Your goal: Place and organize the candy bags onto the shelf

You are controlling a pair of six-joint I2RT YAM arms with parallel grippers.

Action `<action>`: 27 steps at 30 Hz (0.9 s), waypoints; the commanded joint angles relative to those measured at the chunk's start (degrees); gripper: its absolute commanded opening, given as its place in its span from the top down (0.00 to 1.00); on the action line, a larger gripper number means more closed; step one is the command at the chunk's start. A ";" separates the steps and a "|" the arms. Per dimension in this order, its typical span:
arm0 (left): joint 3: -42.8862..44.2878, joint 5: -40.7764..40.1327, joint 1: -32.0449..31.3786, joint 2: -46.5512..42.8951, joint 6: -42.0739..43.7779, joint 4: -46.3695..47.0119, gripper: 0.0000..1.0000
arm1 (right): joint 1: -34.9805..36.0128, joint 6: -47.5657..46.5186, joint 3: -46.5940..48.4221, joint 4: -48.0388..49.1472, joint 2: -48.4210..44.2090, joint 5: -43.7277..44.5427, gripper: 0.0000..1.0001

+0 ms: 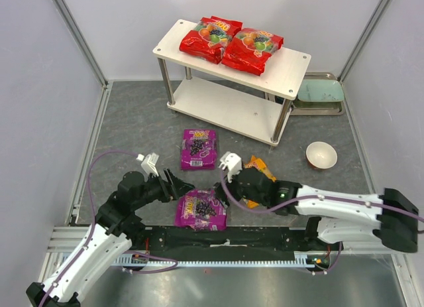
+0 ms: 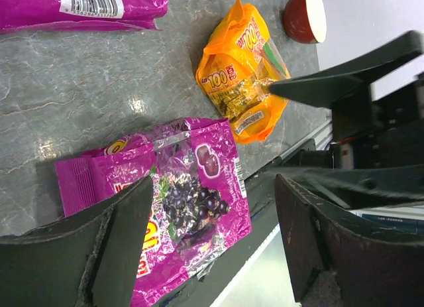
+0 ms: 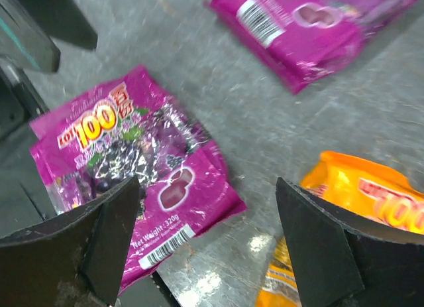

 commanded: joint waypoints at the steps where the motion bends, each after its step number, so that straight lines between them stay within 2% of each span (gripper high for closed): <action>1: 1.39 -1.33 -0.26 -1.84 -2.29 -1.44 0.19 | -0.49 -8.05 4.33 1.63 9.36 -10.72 0.10; 8: 2.00 -2.03 -0.26 -3.60 -1.94 -3.56 0.19 | -4.17 -10.61 3.63 6.19 13.15 -16.25 0.09; 12: 1.91 -2.82 -0.26 -3.42 -2.11 -3.56 0.19 | -8.30 -11.75 3.28 6.11 14.64 -25.45 0.09; 16: 2.00 -3.09 -0.18 -3.68 -2.20 -3.47 0.19 | -11.38 -12.54 3.28 6.28 15.26 -30.22 0.08; 27: 1.56 -3.17 -0.26 -5.53 -2.64 -4.61 0.18 | -13.41 -14.48 11.18 4.01 26.50 -43.15 0.08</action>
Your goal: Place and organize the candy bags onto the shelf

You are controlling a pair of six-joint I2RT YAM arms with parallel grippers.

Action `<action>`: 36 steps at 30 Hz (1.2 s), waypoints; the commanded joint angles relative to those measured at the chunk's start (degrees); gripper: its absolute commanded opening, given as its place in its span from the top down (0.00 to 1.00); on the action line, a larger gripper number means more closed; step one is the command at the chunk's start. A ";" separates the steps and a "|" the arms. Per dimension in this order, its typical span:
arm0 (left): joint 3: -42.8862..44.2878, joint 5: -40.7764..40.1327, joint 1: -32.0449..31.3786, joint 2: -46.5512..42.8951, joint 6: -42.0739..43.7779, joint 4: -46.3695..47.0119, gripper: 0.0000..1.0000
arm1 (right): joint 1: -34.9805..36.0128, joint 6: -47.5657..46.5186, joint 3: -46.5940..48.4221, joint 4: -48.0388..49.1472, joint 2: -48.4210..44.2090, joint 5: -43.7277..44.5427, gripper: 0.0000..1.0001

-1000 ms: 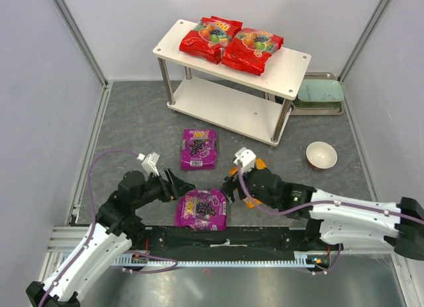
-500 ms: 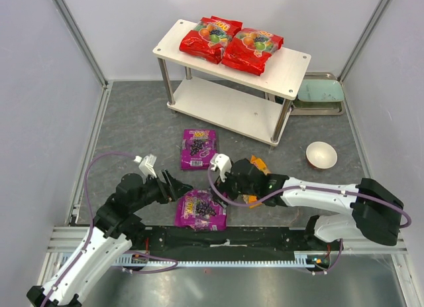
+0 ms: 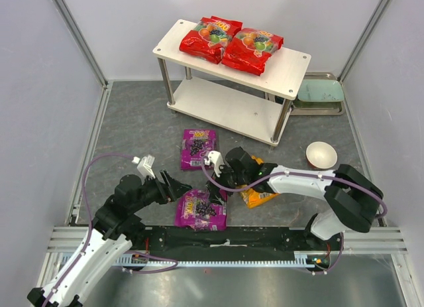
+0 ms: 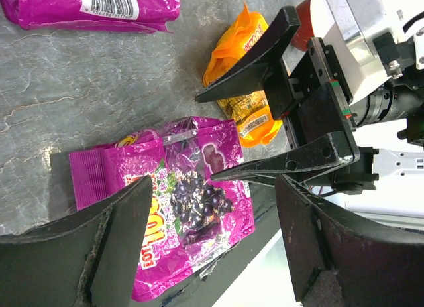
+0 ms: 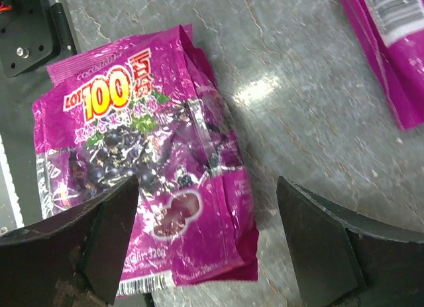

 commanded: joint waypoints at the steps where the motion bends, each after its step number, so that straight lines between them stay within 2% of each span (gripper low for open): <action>1: 1.50 -0.79 -0.18 -0.79 -1.77 -0.26 0.18 | -0.12 -2.08 5.27 -0.65 3.64 -6.72 0.08; 8: 1.50 -1.23 -0.26 -0.26 -1.59 -0.17 0.18 | -0.12 -5.33 8.25 -4.87 7.51 -4.44 0.10; 14: 1.76 -1.23 -0.26 0.53 -1.24 0.09 0.18 | -0.21 -6.83 8.96 -6.55 10.50 -5.05 0.16; 15: 1.76 -1.23 -0.26 0.70 -1.24 0.18 0.18 | -0.12 -6.74 8.96 -6.55 10.85 -5.14 0.20; 17: 1.76 -1.06 -0.26 0.62 -1.24 0.26 0.18 | -0.12 -6.83 9.22 -6.72 11.47 -5.66 0.33; 18: 1.67 -1.06 -0.18 0.36 -1.24 0.26 0.18 | -0.12 -6.74 9.23 -6.72 11.47 -5.93 0.49; 19: 1.67 -0.97 -0.26 0.35 -1.33 0.26 0.18 | -0.21 -6.66 9.14 -6.64 11.30 -6.36 0.55; 21: 1.50 -1.14 -0.18 0.09 -1.41 0.18 0.18 | -0.29 -5.34 9.05 -6.37 10.68 -6.98 0.82; 23: 1.32 -1.23 -0.26 -0.08 -1.50 0.26 0.18 | -0.47 -2.80 8.44 -5.24 9.46 -6.55 0.97; 24: 1.23 -0.88 -0.18 0.00 -1.59 0.26 0.18 | -0.47 -0.53 8.00 -4.27 8.75 -5.85 1.00; 30: 1.50 -0.97 -0.26 -0.35 -1.68 0.18 0.18 | -0.47 10.11 2.38 2.67 0.15 -1.37 1.00; 36: 2.72 -1.41 -0.18 -0.53 -1.77 0.09 0.18 | -0.47 21.89 -4.57 10.14 -14.26 7.94 1.00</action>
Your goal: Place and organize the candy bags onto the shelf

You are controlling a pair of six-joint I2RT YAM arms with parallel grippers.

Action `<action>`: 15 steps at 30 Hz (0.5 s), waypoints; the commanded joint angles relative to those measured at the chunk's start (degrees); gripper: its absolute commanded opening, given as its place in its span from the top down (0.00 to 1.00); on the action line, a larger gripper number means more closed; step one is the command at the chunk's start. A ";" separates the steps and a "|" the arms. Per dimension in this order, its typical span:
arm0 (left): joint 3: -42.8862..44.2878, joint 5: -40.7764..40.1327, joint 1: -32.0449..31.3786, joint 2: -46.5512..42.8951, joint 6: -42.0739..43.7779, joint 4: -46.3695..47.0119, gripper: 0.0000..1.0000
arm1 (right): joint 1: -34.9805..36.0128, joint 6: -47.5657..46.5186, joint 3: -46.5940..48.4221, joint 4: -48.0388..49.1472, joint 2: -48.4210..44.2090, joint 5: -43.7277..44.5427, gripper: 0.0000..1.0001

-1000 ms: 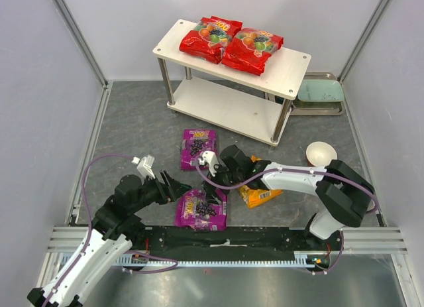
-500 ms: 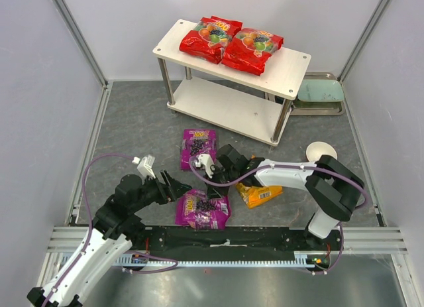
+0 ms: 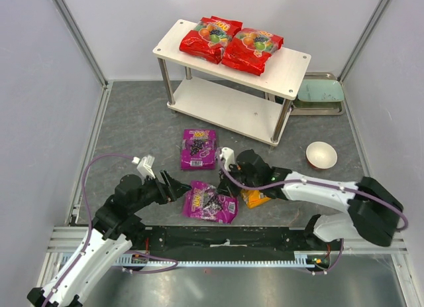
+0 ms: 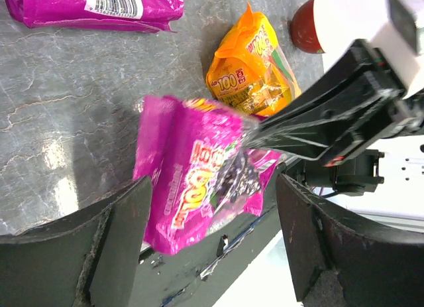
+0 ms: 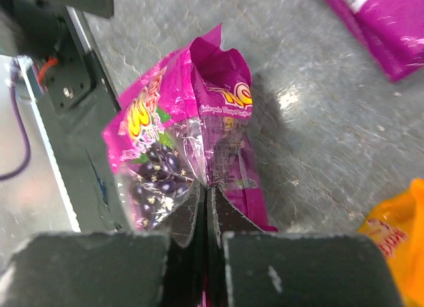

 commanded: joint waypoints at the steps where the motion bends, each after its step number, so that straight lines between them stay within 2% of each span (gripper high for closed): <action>1: 3.10 -0.97 -0.26 -0.81 -1.66 0.66 0.18 | -0.34 12.87 -2.32 10.48 -10.77 10.70 1.00; 4: 4.15 -1.85 -0.18 -0.64 -1.39 0.31 0.19 | -0.25 19.11 -3.11 13.02 -13.60 17.29 1.00; 8: 5.21 -2.90 -0.18 -0.37 -0.87 -0.13 0.20 | 0.01 25.72 -6.71 24.67 -15.37 26.44 1.00; 13: 6.44 -2.64 -0.18 -0.11 -0.25 -0.13 0.21 | 0.36 29.15 -7.25 36.04 -11.07 34.45 1.00; 15: 6.96 -2.47 -0.18 -0.19 -0.16 -0.05 0.22 | 0.36 30.12 -9.25 46.47 -8.27 38.05 1.00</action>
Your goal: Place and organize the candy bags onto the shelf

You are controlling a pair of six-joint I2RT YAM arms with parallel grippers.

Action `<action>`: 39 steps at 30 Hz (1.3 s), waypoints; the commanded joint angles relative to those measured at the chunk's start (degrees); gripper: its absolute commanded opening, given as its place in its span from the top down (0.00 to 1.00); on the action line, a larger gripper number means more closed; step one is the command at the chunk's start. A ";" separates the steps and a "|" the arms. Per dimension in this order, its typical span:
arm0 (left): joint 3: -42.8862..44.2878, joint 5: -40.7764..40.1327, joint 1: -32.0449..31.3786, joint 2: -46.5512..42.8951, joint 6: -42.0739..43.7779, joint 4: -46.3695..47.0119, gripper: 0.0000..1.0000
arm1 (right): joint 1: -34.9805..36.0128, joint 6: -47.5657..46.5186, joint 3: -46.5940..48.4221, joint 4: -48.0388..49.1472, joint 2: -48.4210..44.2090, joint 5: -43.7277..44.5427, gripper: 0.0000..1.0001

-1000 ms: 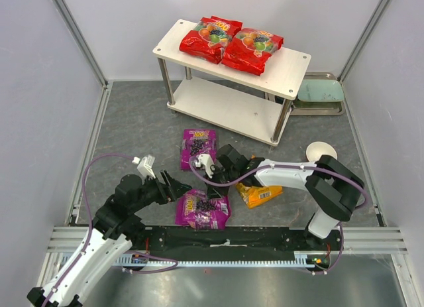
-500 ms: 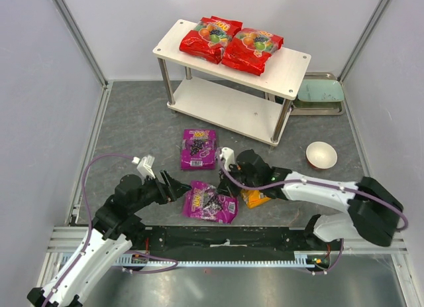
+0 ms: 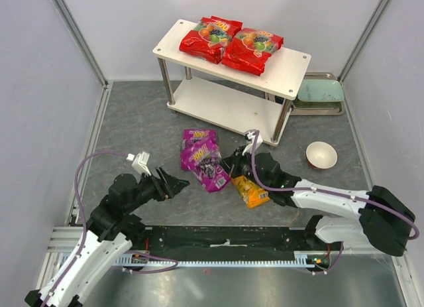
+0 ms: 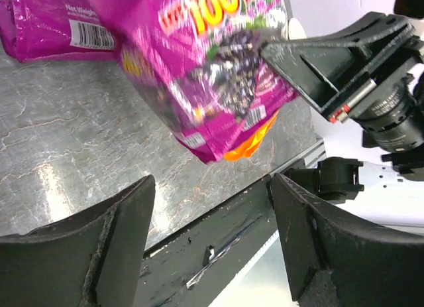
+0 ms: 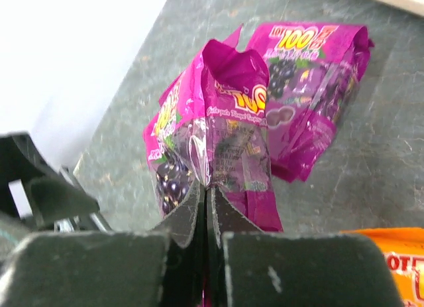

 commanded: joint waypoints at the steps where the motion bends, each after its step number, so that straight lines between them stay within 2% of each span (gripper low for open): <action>1: 2.99 -0.70 -0.18 -0.11 -0.16 0.24 0.23 | 0.30 6.97 -1.72 34.67 4.36 11.07 1.00; 4: 3.87 -0.17 -0.18 -0.20 0.10 0.15 0.24 | 0.21 9.00 -0.95 46.32 11.21 13.18 1.00; 6: 4.83 -0.08 -0.18 -0.20 0.27 -0.11 0.25 | 0.21 10.92 2.03 49.95 17.16 13.36 1.00; 10: 7.12 -0.52 -0.18 -0.11 1.42 -1.69 0.27 | 0.12 13.74 6.26 63.28 26.85 14.24 1.00; 13: 9.31 -0.52 -0.26 0.50 2.82 -3.36 0.27 | -0.84 14.28 9.86 67.71 31.78 14.15 1.00; 23: 12.74 -1.66 -0.26 0.68 4.23 -5.03 0.28 | -7.43 20.25 19.87 69.74 40.39 15.29 1.00; 29: 13.19 -2.28 -0.18 0.51 4.23 -5.12 0.29 | -8.93 23.76 28.04 74.39 48.47 18.98 1.00; 39: 14.59 -2.28 -0.26 0.07 4.67 -6.44 0.31 | -11.48 28.25 41.50 76.51 59.47 22.59 1.00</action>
